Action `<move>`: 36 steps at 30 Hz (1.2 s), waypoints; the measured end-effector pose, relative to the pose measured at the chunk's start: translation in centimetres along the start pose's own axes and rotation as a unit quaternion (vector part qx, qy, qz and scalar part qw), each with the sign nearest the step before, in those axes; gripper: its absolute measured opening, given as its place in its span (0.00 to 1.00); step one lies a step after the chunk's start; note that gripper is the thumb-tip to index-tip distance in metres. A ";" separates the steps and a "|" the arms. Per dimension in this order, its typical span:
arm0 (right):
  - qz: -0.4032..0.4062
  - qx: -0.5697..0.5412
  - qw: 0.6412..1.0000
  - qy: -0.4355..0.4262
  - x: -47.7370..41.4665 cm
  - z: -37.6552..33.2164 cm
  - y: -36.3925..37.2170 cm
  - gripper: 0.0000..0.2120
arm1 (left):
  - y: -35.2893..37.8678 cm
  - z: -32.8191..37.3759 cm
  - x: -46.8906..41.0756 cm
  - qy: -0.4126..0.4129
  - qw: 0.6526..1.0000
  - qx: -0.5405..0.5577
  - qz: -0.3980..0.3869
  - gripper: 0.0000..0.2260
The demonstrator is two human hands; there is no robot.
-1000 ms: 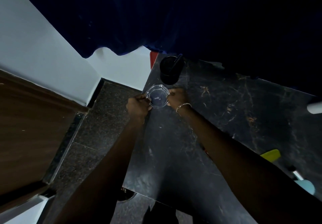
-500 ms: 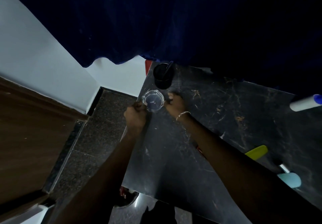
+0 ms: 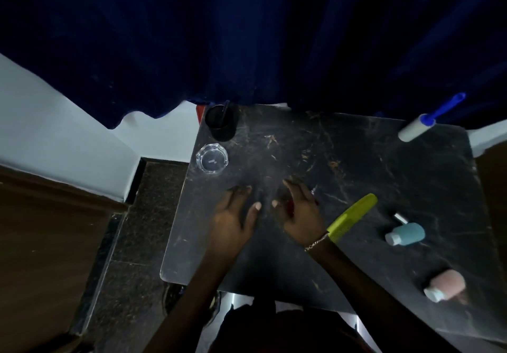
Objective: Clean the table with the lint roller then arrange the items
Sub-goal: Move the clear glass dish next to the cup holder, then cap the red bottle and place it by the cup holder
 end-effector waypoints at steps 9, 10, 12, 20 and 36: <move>0.049 0.027 0.998 0.026 7.8 5.8 -6.7 0.27 | 8.6 5.7 3.8 0.085 0.986 -0.115 -0.086 0.25; 0.051 0.029 0.997 0.046 8.5 6.8 -7.6 0.28 | 9.6 6.4 4.1 0.094 0.983 -0.129 -0.094 0.26; 0.047 0.046 0.995 0.074 9.5 8.5 -9.0 0.29 | 11.2 7.9 4.6 0.111 0.977 -0.148 -0.102 0.26; 0.016 0.074 0.985 0.154 11.4 16.8 -14.5 0.25 | 16.8 14.3 6.2 0.175 0.969 -0.146 -0.100 0.26; -0.211 0.068 0.927 0.302 8.7 26.8 -15.8 0.17 | 19.9 16.3 8.4 0.100 0.977 -0.143 -0.124 0.26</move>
Point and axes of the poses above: each hand's wrist, its own x-axis away from the middle knuckle, its own y-axis out of the palm, z = x × y, the point moved 8 cm from there along -x, towards the middle knuckle, and after that the axes turned 11 degrees about -y, right-handed, at the moved point
